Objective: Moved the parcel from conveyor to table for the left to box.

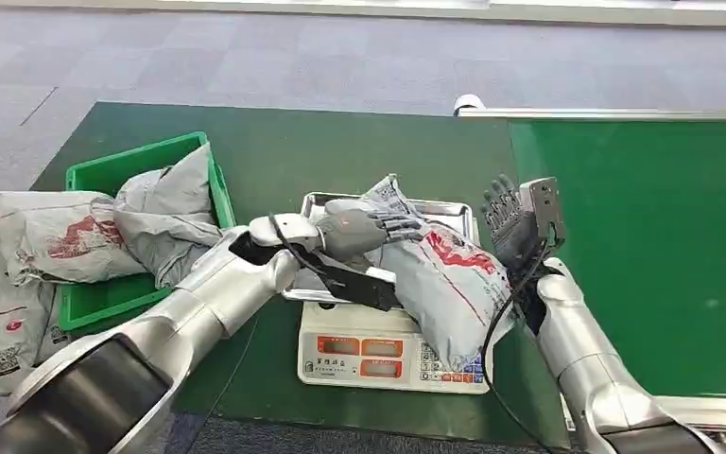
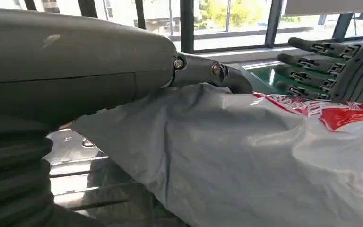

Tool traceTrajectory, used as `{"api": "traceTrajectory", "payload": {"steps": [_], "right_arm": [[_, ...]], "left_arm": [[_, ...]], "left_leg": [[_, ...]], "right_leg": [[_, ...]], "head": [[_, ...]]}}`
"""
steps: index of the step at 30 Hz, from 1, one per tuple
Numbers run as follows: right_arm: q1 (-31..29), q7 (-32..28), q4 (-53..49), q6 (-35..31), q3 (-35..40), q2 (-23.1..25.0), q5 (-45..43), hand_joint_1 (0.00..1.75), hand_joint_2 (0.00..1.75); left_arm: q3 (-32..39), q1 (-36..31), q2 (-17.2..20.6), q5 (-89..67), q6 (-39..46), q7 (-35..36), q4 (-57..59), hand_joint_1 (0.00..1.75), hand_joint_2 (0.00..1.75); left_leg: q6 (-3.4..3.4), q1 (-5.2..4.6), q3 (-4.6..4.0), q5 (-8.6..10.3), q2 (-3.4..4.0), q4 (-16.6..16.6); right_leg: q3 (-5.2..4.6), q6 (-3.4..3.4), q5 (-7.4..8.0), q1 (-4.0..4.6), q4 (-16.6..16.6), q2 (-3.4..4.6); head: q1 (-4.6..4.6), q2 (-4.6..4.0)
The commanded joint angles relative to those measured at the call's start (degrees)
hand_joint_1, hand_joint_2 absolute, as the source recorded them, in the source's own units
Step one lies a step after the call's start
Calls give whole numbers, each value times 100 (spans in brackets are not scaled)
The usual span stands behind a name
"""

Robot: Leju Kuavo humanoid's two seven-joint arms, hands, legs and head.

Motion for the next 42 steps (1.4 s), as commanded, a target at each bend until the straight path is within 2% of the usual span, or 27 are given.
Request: {"api": "traceTrajectory", "payload": {"steps": [1,7,24,28,31,34,38,42], "right_arm": [[46,16,25,-50,79,94,-67,0,0],[89,-5,9,-38,68,74,-76,0,0],[446,81,-523,-55,-109,2,-141,0,0],[638,185,-792,-57,-302,30,-146,0,0],[821,291,-1029,-38,-460,-18,-118,0,0],[850,298,-1086,43,-597,-150,-115,0,0],[1124,346,-1310,144,-782,-394,-237,0,0],[1235,373,-1423,180,-817,-418,-250,0,0]], "left_arm": [[-737,-388,-78,138,-107,74,283,175,175],[-745,-402,-80,135,-99,79,274,175,175],[-786,-617,-99,513,-93,192,52,175,175],[-503,-820,-8,1126,-277,442,-372,175,175],[-337,-965,254,1484,-354,810,-930,175,175],[-121,-1040,545,1406,91,1384,-1215,175,175],[217,-978,557,1176,730,2018,-985,175,175],[360,-939,606,1090,856,2092,-830,175,175]], "left_leg": [[1,4,10,-2,3,-3],[3,2,26,-4,12,-12],[1,1,4,-1,4,1],[2,5,1,-2,-3,6],[1,4,-1,-4,3,8],[3,4,12,-9,9,2],[2,0,17,-3,12,-6],[3,-2,12,-1,0,-5]], "right_leg": [[10,-7,-1,6,-5,-3],[22,-10,0,7,-12,1],[2,-5,-1,5,0,-3],[2,-7,-4,9,2,-12],[-3,-8,-4,8,5,-6],[12,-11,-6,9,-1,-3],[11,-11,-1,5,-3,1],[11,-5,-1,3,-5,-8]], "head": [[0,0],[0,0],[0,0],[0,0],[0,0],[0,0],[0,0],[0,0]]}}
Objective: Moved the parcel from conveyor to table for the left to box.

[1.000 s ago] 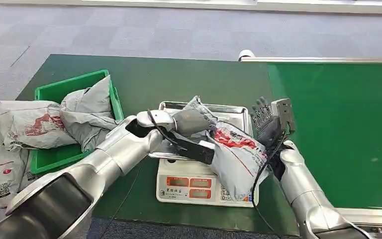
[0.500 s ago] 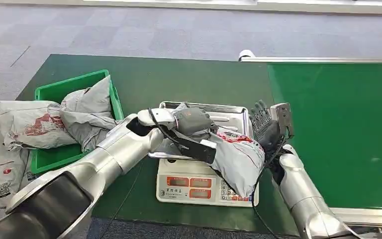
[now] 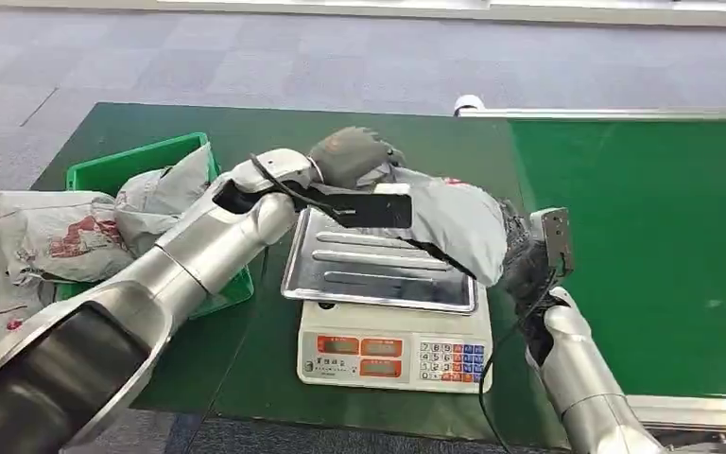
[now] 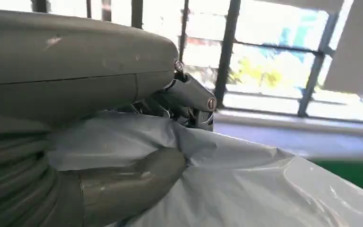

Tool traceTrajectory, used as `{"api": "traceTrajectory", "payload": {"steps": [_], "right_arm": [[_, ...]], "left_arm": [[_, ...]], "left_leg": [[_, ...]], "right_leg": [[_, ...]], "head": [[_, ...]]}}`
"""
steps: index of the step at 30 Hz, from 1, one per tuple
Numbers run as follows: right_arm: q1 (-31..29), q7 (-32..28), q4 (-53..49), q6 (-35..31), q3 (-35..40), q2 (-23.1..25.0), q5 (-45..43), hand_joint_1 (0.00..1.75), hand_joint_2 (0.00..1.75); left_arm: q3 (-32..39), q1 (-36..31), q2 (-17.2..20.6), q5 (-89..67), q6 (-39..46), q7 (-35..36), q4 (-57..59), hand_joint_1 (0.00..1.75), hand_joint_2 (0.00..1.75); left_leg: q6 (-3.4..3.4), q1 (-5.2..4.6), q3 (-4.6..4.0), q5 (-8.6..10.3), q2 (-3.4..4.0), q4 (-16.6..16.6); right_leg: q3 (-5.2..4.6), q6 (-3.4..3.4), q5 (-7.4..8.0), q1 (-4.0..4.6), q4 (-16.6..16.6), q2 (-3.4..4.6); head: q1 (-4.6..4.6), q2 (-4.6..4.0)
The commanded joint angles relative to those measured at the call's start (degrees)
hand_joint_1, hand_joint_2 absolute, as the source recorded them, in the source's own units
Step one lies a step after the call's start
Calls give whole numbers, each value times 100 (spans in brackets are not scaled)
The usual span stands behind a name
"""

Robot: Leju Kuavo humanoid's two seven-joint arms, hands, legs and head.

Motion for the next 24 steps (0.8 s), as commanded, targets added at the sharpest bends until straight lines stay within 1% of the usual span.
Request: {"api": "traceTrajectory", "payload": {"steps": [1,2,3,5,6,8,10,11,12,13,14,15,17,18,19,21,22,24], "right_arm": [[203,88,-292,99,-391,-208,-66,0,0],[203,88,-292,99,-391,-208,-66,0,0],[192,88,-296,99,-384,-190,-66,0,0],[192,88,-296,99,-384,-190,-66,0,0],[192,88,-296,99,-384,-190,-66,0,0],[134,125,-246,104,-346,-190,-51,0,0],[-20,177,-156,126,-295,-175,-36,0,0],[-79,187,-114,120,-276,-161,-30,0,0],[-126,196,-70,101,-256,-128,-25,0,0],[-123,196,-65,74,-250,-103,-23,0,0],[-94,200,-79,47,-238,-86,-17,0,0],[-17,199,-139,19,-236,-75,-16,0,0],[95,195,-190,4,-213,-65,0,0,0],[153,187,-250,-29,-198,-65,12,0,0],[161,181,-254,-43,-188,-70,17,0,0],[148,180,-214,-52,-173,-54,28,0,0],[122,178,-171,-63,-168,-41,37,0,0],[90,164,-68,-95,-171,-15,65,0,0]], "left_arm": [[516,-153,232,-180,362,336,228,175,175],[516,-153,232,-180,362,336,228,175,175],[519,-156,213,-176,361,341,224,175,175],[519,-156,213,-176,361,341,224,175,175],[519,-156,213,-176,361,341,224,175,175],[656,-146,237,-215,482,666,297,175,175],[841,-153,403,-212,582,896,482,175,175],[971,-145,487,-230,762,1136,604,175,175],[1109,-112,601,-245,930,1208,742,175,175],[1235,-62,680,-270,1118,1275,840,175,175],[1291,-19,766,-380,1308,1345,917,175,175],[1355,39,851,-501,1508,1441,980,175,175],[1488,87,1049,-583,1614,1725,1145,175,175],[1596,113,1128,-676,1636,1732,1199,175,175],[1669,120,1133,-735,1630,1692,1213,175,175],[1783,191,1235,-883,1746,2060,1282,175,175],[1886,266,1305,-896,1779,2133,1305,175,175],[1957,452,1549,-1114,2022,2421,1377,175,175]], "left_leg": [[4,0,15,-4,11,-6],[5,0,17,-6,21,-6],[3,-2,10,-4,16,-3],[4,1,19,-5,12,-8],[1,-1,7,-2,9,-3],[1,-1,7,-2,12,-2],[2,0,19,-5,21,-6],[1,-4,9,-4,26,-2],[2,-2,20,-6,38,-7],[1,-3,25,-6,52,-10],[0,-4,16,-5,45,-7],[0,-3,30,-6,58,-15],[-1,-1,32,-5,49,-16],[-2,0,42,-4,59,-24],[-3,0,33,-4,52,-17],[-3,4,46,-3,58,-30],[-3,5,26,-4,46,-12],[-1,4,37,-5,50,-22]], "right_leg": [[14,-6,-1,2,-8,3],[14,-7,1,3,-9,13],[5,-5,-1,-1,-2,10],[18,-8,-2,3,-10,3],[5,-5,-1,-2,-1,5],[5,-6,0,-1,-2,7],[14,-9,0,2,-7,12],[0,-6,2,-3,2,21],[9,-9,4,0,-5,30],[8,-11,8,-1,-6,43],[2,-8,6,-2,-1,38],[10,-11,9,0,-8,50],[14,-10,5,1,-8,41],[20,-13,7,3,-13,49],[10,-9,3,2,-5,43],[24,-15,5,7,-16,47],[8,-8,0,7,-2,40],[20,-11,1,8,-11,41]], "head": [[0,0],[2,0],[0,0],[0,0],[0,0],[0,0],[0,-2],[0,0],[0,0],[0,-2],[2,0],[0,0],[0,0],[0,0],[0,0],[0,0],[0,0],[0,0]]}}
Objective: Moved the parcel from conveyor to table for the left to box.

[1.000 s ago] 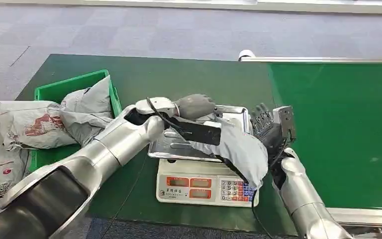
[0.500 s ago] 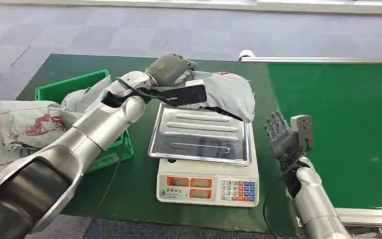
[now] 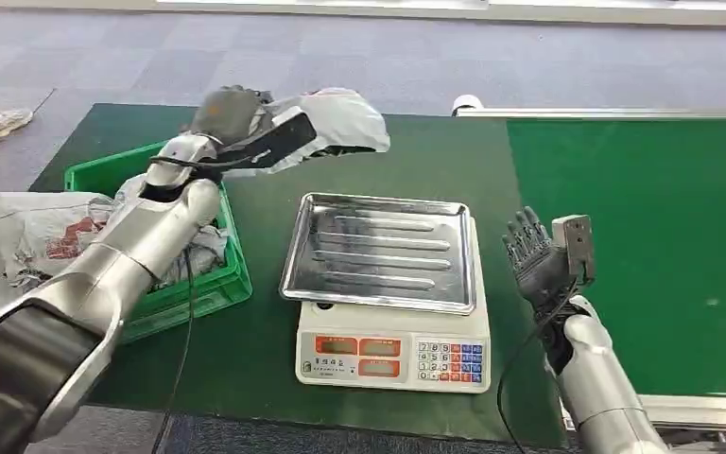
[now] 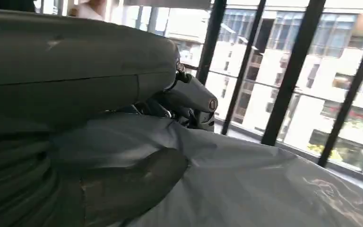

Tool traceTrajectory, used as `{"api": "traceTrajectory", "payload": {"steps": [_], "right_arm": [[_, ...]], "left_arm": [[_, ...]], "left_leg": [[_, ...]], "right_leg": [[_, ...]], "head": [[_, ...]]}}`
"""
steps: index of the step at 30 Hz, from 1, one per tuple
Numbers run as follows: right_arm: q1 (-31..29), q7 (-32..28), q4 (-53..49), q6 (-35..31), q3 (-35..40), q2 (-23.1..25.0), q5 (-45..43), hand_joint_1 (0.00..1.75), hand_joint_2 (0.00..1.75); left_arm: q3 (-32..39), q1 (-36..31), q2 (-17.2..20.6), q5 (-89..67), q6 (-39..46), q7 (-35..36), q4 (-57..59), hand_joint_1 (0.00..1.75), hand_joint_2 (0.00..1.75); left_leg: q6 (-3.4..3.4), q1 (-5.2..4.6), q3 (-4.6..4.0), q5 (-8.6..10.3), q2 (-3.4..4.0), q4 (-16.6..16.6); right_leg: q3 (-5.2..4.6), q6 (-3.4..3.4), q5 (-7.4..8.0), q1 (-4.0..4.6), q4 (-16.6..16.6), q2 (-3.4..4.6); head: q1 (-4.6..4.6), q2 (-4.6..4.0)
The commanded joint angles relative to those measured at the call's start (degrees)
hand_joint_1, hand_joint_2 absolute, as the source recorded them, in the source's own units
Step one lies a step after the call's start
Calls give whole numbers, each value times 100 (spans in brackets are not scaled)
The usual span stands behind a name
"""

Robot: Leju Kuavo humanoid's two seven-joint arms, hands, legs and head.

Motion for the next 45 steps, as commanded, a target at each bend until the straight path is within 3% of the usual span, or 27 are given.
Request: {"api": "traceTrajectory", "payload": {"steps": [1,9,17,22,28,29,32,40,45], "right_arm": [[-174,-28,299,-103,-25,190,73,0,0],[-70,1,202,-191,-152,44,9,0,0],[54,-30,140,-149,-201,-45,-56,0,0],[477,18,-312,-215,-278,-66,-104,0,0],[621,100,-524,-214,-410,-122,-164,0,0],[725,112,-623,-212,-424,-120,-168,0,0],[1013,144,-895,-227,-467,-83,-160,0,0],[874,173,-720,-247,-461,-64,-129,0,0],[1136,176,-961,-238,-541,-63,-130,0,0]], "left_arm": [[864,342,715,-460,473,583,735,175,175],[1457,270,827,-860,781,1131,978,175,175],[1575,371,911,-861,804,1037,958,175,175],[1648,688,1106,-1407,1011,1473,806,175,175],[2132,999,1105,-1207,745,1034,538,175,175],[2218,1124,1092,-1153,789,937,424,0,175],[2186,1411,1098,-1423,841,1074,158,0,175],[2167,1422,1103,-1741,756,1274,135,0,175],[2383,1473,957,-1660,938,1008,-74,0,175]], "left_leg": [[4,-2,38,-9,43,-18],[2,2,14,-4,15,-6],[3,0,13,-4,15,-6],[2,-4,20,-4,10,-12],[-1,-3,26,-9,16,-15],[-2,-3,14,-7,10,-9],[-1,-4,23,-6,5,-16],[-2,-2,16,-7,15,-9],[-3,1,6,-5,1,-4]], "right_leg": [[23,-8,3,1,-18,33],[10,-9,-1,0,-6,8],[9,-6,-1,-2,-7,8],[14,-7,-4,-4,-9,4],[16,-9,-4,-1,-12,7],[6,-7,-3,-2,-7,4],[17,-7,-6,-3,-13,-2],[7,-9,-2,-1,-6,7],[4,-6,-4,2,-5,-6]], "head": [[0,0],[0,0],[0,0],[0,0],[0,0],[0,0],[0,0],[0,0],[0,0]]}}
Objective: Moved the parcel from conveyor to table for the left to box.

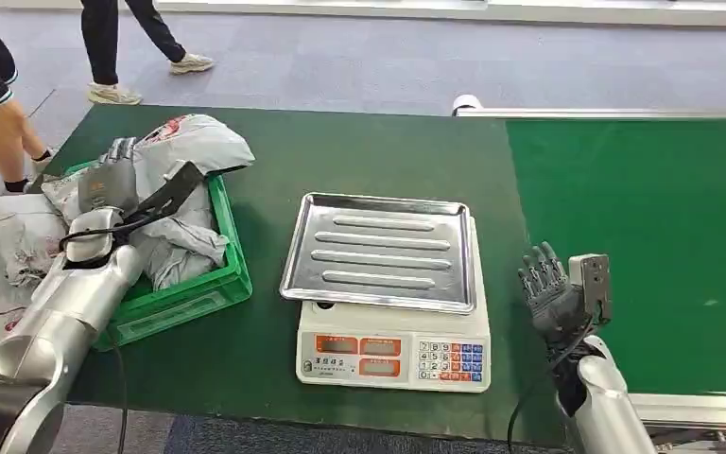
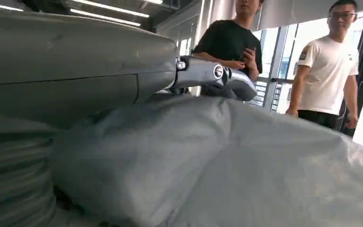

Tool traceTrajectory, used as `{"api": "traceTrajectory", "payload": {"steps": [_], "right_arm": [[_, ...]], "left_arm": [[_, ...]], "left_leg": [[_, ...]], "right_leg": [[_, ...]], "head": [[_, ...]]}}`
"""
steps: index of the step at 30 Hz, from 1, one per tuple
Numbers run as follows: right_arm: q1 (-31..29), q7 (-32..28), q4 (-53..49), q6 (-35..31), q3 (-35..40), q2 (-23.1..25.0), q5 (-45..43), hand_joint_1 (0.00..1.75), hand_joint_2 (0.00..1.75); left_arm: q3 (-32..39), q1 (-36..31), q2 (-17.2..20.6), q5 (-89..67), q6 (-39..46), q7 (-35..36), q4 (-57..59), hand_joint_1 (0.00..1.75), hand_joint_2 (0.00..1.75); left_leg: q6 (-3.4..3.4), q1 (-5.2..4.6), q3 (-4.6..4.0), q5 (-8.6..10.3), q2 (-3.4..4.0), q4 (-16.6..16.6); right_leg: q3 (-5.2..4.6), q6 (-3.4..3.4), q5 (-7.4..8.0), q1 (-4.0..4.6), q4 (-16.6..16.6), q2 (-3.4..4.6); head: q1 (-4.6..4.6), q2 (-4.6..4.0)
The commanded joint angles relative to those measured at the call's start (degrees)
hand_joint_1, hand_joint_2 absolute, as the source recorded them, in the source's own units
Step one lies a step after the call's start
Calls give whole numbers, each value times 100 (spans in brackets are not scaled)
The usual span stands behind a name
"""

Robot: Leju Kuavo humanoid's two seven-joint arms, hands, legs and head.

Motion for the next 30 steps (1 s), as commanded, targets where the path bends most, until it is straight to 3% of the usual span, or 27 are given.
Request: {"api": "traceTrajectory", "payload": {"steps": [1,4,30], "right_arm": [[136,56,-141,2,-281,91,-9,0,0],[147,106,-165,60,-256,65,8,0,0],[108,117,-137,61,-231,98,15,0,0]], "left_arm": [[572,-22,-223,96,112,-287,-114,0,175],[778,10,-344,463,23,-609,-352,0,175],[800,24,-373,495,184,-625,-476,0,175]], "left_leg": [[4,3,16,-2,-6,-9],[4,2,9,-2,-9,-6],[4,3,12,-3,0,-7]], "right_leg": [[20,-6,-4,6,-12,-14],[15,-4,-5,4,-9,-15],[15,-6,-1,5,-11,-7]], "head": [[0,0],[0,0],[0,0]]}}
